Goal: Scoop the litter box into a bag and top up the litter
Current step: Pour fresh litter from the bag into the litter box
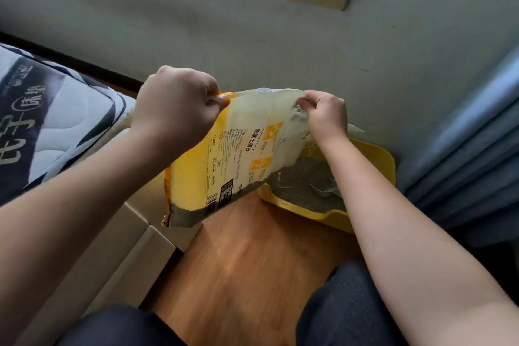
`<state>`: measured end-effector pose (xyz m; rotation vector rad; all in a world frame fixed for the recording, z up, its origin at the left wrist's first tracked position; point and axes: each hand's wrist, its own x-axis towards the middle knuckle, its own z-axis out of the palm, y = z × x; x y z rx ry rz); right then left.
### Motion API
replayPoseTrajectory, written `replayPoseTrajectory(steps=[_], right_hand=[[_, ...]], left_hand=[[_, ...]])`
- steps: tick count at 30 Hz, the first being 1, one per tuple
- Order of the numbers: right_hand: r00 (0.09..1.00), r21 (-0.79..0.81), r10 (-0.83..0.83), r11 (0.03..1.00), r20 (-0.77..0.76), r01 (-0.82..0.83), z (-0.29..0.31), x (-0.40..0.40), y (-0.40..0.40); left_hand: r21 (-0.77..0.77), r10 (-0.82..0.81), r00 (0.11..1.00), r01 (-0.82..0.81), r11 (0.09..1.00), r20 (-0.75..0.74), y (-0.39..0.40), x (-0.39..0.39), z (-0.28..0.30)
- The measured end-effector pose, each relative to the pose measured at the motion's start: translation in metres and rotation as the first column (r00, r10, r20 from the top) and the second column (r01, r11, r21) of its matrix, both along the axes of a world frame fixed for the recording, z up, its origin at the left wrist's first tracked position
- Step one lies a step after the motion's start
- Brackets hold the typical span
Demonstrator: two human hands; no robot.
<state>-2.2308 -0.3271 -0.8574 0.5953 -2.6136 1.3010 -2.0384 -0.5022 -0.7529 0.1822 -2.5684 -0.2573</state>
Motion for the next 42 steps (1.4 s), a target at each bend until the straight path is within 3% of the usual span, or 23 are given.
replayPoseTrajectory(steps=[8,24,37,42], right_hand=[[1.000,0.033,-0.019,0.999,0.012,0.019,-0.005,0.003,-0.001],[0.965,0.091,-0.263,0.960,-0.012,0.263,0.009,0.000,0.080],[0.953,0.238,-0.302,0.928,0.032,0.286,0.013,0.000,0.109],[0.970,0.304,-0.236,0.929,0.053,0.209,0.012,-0.002,0.105]], left_hand=[[0.034,0.010,0.999,-0.011,0.999,0.033,-0.002,0.003,-0.010],[0.102,-0.078,0.992,0.068,0.992,0.101,0.051,-0.044,-0.012],[0.104,-0.136,0.979,0.120,0.987,0.154,0.065,-0.057,-0.020],[0.095,-0.124,0.970,0.106,0.990,0.210,0.054,-0.050,-0.033]])
